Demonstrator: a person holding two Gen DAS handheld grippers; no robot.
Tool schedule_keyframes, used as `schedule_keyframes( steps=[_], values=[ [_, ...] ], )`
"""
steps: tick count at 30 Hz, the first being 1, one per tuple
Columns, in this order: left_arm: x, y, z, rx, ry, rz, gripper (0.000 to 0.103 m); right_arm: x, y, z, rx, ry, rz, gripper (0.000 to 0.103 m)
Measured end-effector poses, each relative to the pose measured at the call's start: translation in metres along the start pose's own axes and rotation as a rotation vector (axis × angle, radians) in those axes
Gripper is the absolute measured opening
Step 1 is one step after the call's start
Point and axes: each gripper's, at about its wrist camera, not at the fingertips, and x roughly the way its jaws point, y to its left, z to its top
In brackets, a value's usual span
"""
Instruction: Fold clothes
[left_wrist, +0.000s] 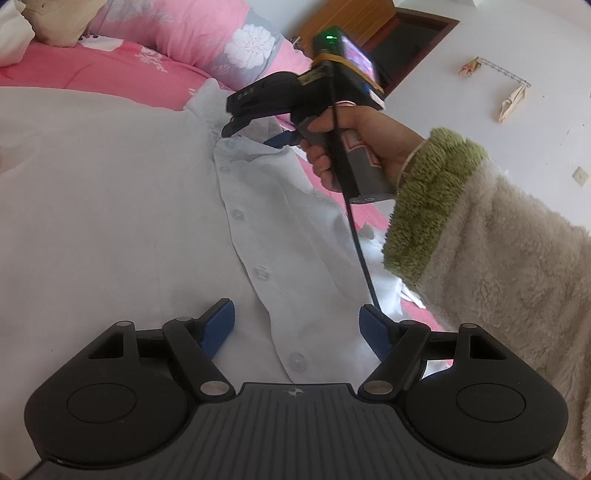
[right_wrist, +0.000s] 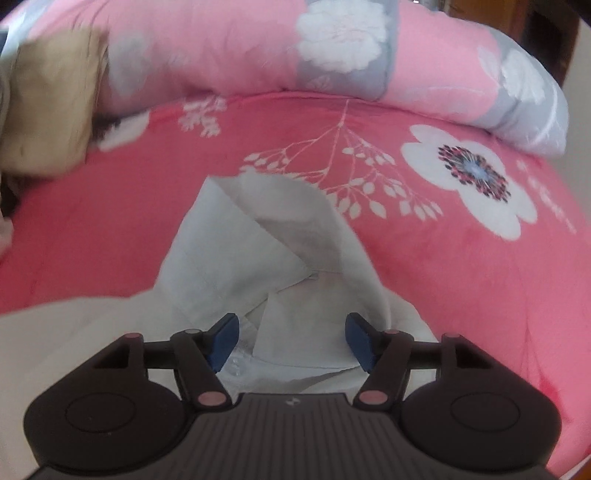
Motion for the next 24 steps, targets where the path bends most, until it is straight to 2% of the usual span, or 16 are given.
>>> schedule_keyframes(
  steps=[5, 7, 8, 9, 18, 19, 24],
  values=[
    [-0.001, 0.001, 0.000, -0.001, 0.002, -0.002, 0.075, 0.007, 0.001, -0.002, 0.007, 0.010, -0.006, 0.038],
    [-0.001, 0.000, 0.000, 0.000, 0.002, -0.002, 0.075, 0.005, -0.002, -0.003, 0.029, -0.003, -0.002, 0.016],
    [-0.001, 0.000, 0.001, 0.000, 0.002, -0.002, 0.075, 0.003, -0.005, -0.003, 0.046, -0.018, 0.006, 0.014],
    [-0.001, 0.000, 0.001, 0.000, 0.002, -0.002, 0.075, 0.000, -0.007, -0.003, 0.064, -0.037, 0.019, 0.012],
    [-0.001, 0.001, 0.000, 0.003, 0.001, 0.000, 0.075, -0.048, -0.032, -0.012, 0.249, -0.346, 0.356, 0.010],
    [-0.001, 0.001, 0.000, 0.003, 0.001, 0.000, 0.075, -0.047, -0.032, -0.011, 0.257, -0.353, 0.386, 0.010],
    [-0.001, 0.000, -0.001, 0.004, 0.000, 0.002, 0.075, -0.015, -0.032, -0.002, 0.300, -0.314, 0.430, 0.011]
  ],
)
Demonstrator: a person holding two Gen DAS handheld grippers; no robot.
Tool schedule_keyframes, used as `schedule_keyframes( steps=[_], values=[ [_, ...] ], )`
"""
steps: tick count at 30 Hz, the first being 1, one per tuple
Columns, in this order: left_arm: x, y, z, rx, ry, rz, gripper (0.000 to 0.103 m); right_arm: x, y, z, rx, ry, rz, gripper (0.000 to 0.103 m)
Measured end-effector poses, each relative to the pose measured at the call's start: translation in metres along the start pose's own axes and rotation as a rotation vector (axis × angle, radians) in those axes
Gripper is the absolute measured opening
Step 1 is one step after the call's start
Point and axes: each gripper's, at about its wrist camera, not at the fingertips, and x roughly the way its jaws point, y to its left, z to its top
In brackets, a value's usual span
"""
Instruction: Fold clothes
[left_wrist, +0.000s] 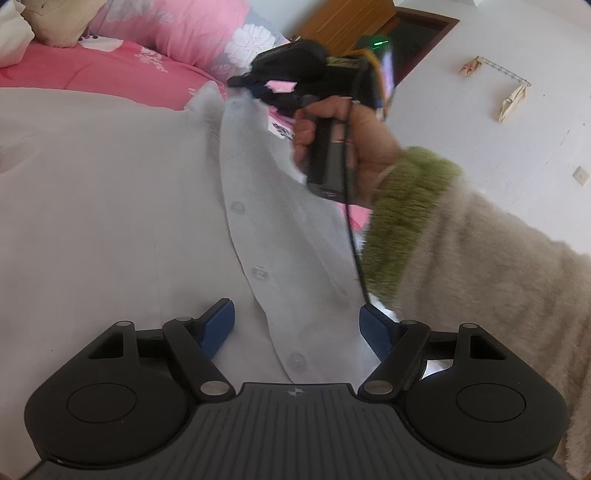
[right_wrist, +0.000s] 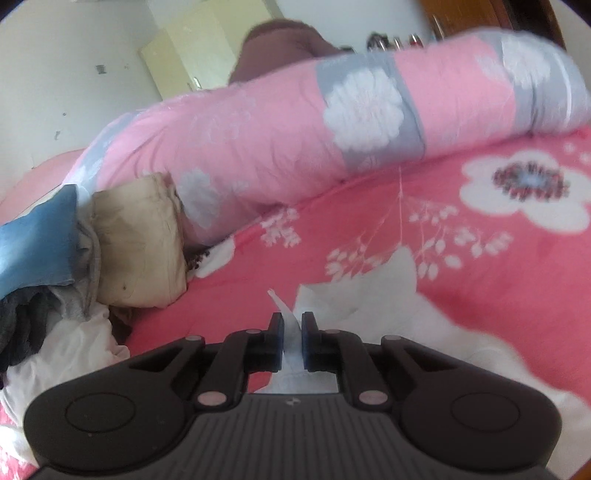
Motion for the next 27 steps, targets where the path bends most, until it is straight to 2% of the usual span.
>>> schedule_keyframes(
  steps=[5, 6, 9, 11, 12, 14, 17, 20, 24, 27],
  values=[
    [0.001, 0.000, 0.000, 0.001, -0.001, 0.001, 0.075, 0.038, -0.013, -0.006, 0.052, 0.085, -0.029, 0.017],
    [0.001, 0.000, 0.000, 0.000, -0.001, 0.000, 0.076, 0.032, -0.013, -0.004, 0.044, 0.078, -0.041, 0.024],
    [0.001, 0.000, 0.000, -0.002, -0.002, -0.001, 0.076, 0.016, -0.015, 0.003, 0.019, 0.057, -0.079, 0.029],
    [0.002, 0.001, 0.000, -0.003, -0.002, -0.001, 0.076, 0.006, -0.016, 0.007, 0.002, 0.043, -0.104, 0.048],
    [0.002, 0.001, 0.000, -0.004, -0.001, -0.002, 0.076, 0.000, -0.016, 0.010, -0.006, 0.036, -0.117, 0.051],
    [0.003, 0.002, 0.000, -0.005, -0.001, -0.002, 0.076, -0.010, -0.017, 0.014, -0.023, 0.022, -0.142, 0.051],
    [0.003, 0.002, 0.000, -0.006, -0.001, -0.002, 0.076, -0.026, -0.019, 0.021, -0.048, 0.002, -0.180, 0.043],
    [0.003, 0.002, 0.000, -0.005, -0.001, -0.003, 0.076, -0.039, -0.020, 0.026, -0.074, -0.009, -0.218, 0.029],
    [0.003, 0.001, 0.000, -0.002, -0.002, -0.002, 0.076, 0.009, -0.025, 0.005, -0.094, 0.117, -0.291, 0.023],
    [0.003, 0.002, 0.000, -0.004, -0.002, -0.004, 0.076, 0.036, -0.037, -0.002, -0.064, 0.121, -0.354, 0.021]
  ],
)
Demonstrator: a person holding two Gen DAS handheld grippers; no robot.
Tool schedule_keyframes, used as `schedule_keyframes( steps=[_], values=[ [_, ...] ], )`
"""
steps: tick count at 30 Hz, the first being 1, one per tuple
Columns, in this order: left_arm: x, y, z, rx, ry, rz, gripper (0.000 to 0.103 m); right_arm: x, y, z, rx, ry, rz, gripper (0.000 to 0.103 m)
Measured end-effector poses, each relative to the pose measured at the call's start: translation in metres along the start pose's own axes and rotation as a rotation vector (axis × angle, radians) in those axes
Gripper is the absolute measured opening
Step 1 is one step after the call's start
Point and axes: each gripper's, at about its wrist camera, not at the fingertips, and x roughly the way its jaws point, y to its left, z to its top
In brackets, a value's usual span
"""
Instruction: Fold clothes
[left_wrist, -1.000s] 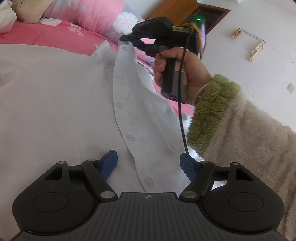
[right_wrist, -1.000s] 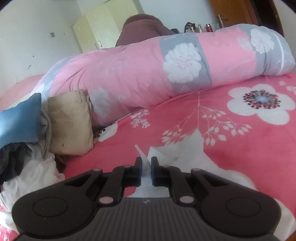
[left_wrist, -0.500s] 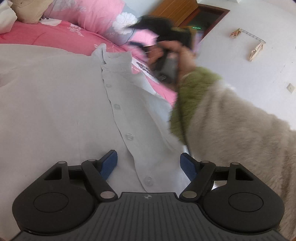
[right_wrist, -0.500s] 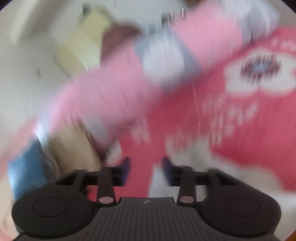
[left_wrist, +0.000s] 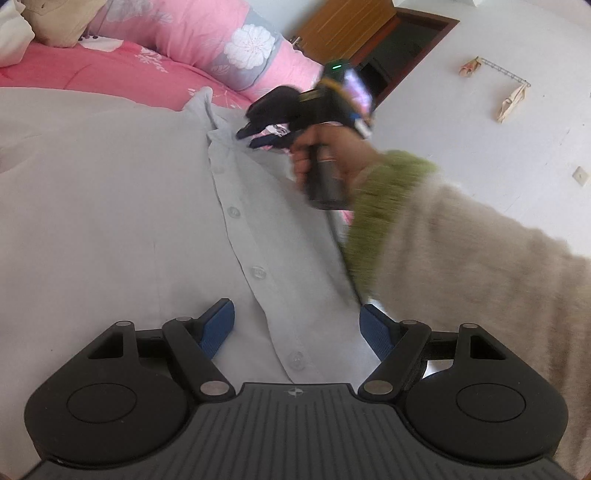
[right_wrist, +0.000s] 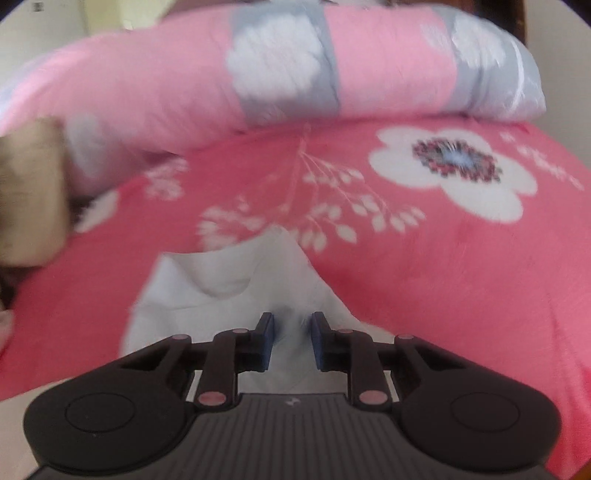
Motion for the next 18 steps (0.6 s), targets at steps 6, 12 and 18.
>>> schedule_keyframes(
  steps=[6, 12, 18],
  values=[
    [-0.001, 0.002, -0.002, -0.006, 0.001, -0.005, 0.076, -0.010, -0.003, 0.006, 0.051, -0.089, 0.000, 0.021],
    [-0.003, 0.003, -0.003, -0.019, 0.004, -0.010, 0.076, -0.036, 0.026, 0.015, -0.041, -0.110, 0.084, 0.025],
    [-0.003, 0.002, -0.003, -0.019, 0.004, -0.011, 0.076, -0.029, 0.074, 0.026, -0.126, -0.069, 0.060, 0.062]
  ],
)
